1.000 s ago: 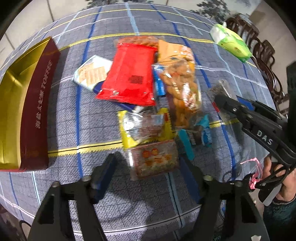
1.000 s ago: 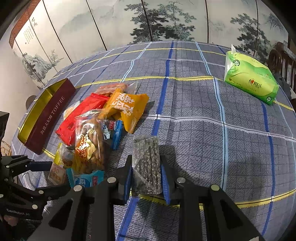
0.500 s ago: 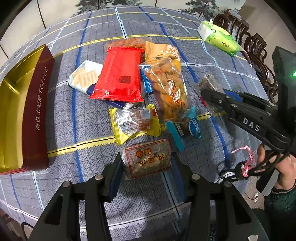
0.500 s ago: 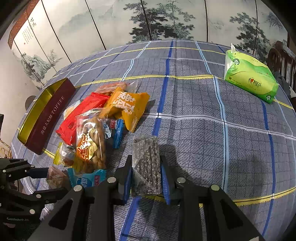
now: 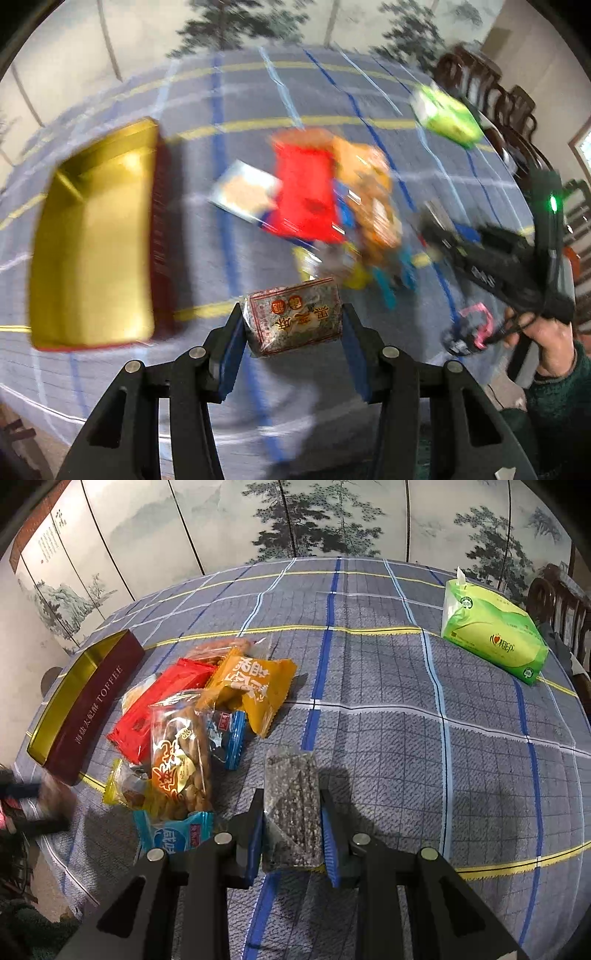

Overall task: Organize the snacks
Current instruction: 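Carry the cake pack with the left tool into the tin and release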

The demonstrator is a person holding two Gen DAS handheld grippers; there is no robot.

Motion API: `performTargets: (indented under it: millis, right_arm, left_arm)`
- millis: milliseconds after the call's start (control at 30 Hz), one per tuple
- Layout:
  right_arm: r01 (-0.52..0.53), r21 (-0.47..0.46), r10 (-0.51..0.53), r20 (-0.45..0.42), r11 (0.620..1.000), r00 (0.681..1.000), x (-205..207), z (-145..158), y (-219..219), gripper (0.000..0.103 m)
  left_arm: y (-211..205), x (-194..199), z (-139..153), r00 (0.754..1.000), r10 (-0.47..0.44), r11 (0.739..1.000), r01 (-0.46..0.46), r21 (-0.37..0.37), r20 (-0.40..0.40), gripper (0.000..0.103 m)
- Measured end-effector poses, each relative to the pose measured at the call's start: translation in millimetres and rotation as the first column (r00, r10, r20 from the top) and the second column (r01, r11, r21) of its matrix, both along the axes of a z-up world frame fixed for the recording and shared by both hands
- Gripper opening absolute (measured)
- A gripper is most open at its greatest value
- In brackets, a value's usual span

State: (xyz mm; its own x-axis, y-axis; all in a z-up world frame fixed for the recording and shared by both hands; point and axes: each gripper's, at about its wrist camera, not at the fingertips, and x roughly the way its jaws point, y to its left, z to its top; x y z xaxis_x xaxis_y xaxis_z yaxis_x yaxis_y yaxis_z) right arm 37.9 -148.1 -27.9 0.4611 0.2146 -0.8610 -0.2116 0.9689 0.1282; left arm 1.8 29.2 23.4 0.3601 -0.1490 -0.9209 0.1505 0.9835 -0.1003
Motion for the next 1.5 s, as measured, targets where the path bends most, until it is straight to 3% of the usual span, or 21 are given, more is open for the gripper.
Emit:
performTargets:
  millis: [167,333,500,600,1000,1500]
  right_arm:
    - [0.015,-0.005,-0.015,-0.006,1.0,1.0,0.6,1.2,-0.1,0.027]
    - [0.034,-0.027,-0.034,0.009,0.999,0.999,-0.2,6.9,1.2,0.027]
    - [0.051,-0.042,-0.05,0.024,0.998,0.998,-0.5,15.8,0.9,0.027]
    - [0.064,-0.052,-0.062,0.039,0.997,0.997,-1.5,21.9,1.3,0.027]
    - [0.058,-0.077,-0.055,0.051,0.995,0.997,-5.5,34.0,16.5,0.027]
    - [-0.015,-0.087,0.024,0.097,0.996,0.995,-8.5,55.6,57.1,0.027]
  left_arm:
    - [58.2,13.5,14.2,0.992,0.123,0.992,-0.125,0.036,0.04,0.045]
    - [122.4,24.1,7.7,0.972,0.232,0.969,-0.235,0.08,0.042,0.045]
    - [166.0,29.4,-12.0,0.957,0.288,0.956,-0.287,0.061,-0.023,0.045]
    - [177.7,31.0,-21.6,0.958,0.283,0.956,-0.278,0.098,-0.038,0.045]
    - [171.7,25.9,-46.2,0.975,0.206,0.968,-0.19,0.166,-0.08,0.046]
    - [174.8,23.6,-41.2,0.979,0.194,0.973,-0.185,0.136,-0.062,0.049]
